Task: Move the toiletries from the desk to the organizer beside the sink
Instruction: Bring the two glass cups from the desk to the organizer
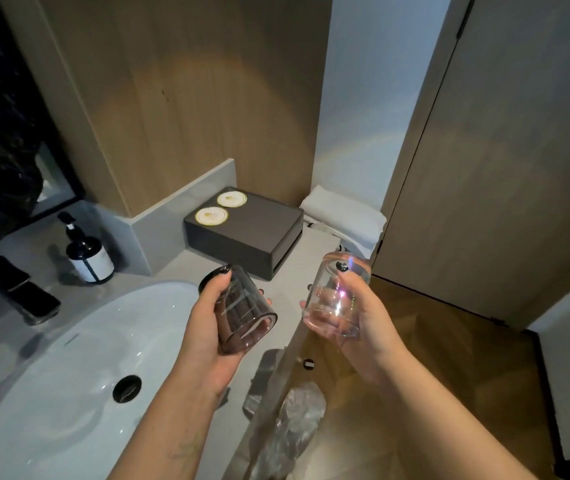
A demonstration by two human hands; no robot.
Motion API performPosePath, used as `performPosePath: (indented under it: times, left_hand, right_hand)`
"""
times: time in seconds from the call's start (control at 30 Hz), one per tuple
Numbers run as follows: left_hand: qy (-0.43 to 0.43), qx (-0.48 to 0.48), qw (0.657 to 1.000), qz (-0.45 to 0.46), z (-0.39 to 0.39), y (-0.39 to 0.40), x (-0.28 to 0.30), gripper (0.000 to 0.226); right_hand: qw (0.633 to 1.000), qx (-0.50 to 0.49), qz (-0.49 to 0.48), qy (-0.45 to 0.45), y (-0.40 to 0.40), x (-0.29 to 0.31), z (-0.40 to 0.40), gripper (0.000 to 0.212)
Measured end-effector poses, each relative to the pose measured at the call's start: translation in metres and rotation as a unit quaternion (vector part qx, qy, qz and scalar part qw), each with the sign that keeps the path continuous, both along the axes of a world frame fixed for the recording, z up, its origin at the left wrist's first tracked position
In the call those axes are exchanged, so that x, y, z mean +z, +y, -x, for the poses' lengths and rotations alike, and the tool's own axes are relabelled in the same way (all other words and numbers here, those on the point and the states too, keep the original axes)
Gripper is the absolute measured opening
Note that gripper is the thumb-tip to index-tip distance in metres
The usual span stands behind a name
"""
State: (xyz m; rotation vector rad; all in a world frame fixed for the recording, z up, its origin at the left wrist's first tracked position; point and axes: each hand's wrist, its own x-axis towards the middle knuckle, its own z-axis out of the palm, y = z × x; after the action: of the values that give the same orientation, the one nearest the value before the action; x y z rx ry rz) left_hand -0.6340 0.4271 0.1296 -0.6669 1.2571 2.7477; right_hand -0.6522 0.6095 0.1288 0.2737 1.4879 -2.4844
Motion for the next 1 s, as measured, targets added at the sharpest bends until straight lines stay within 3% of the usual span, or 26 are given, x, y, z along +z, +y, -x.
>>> performPosePath:
  times: [0.27,0.37,0.53,0.83,1.0]
  left_hand:
    - [-0.008,0.086,0.996,-0.003,0.071,0.033,-0.008,0.024]
    - [-0.014,0.126,0.992,-0.011,0.091,0.052,-0.007,0.026]
    - [-0.011,0.199,0.979,-0.038,0.11,0.078,-0.007,0.021]
    - [-0.041,0.268,0.962,-0.039,0.129,0.066,-0.012,0.04]
    - [-0.043,0.28,0.958,-0.047,0.148,0.033,-0.018,0.043]
  right_hand:
    - [0.997,0.055,0.017,-0.046,0.035,0.003,0.1,0.041]
    - [0.994,0.105,0.004,-0.025,0.052,0.011,0.138,0.041]
    - [0.982,0.173,-0.072,0.031,0.063,0.02,0.192,0.022]
    - [0.94,0.268,-0.193,0.083,0.02,0.032,0.266,0.038]
    - [0.931,0.263,-0.225,0.115,-0.029,0.041,0.299,0.04]
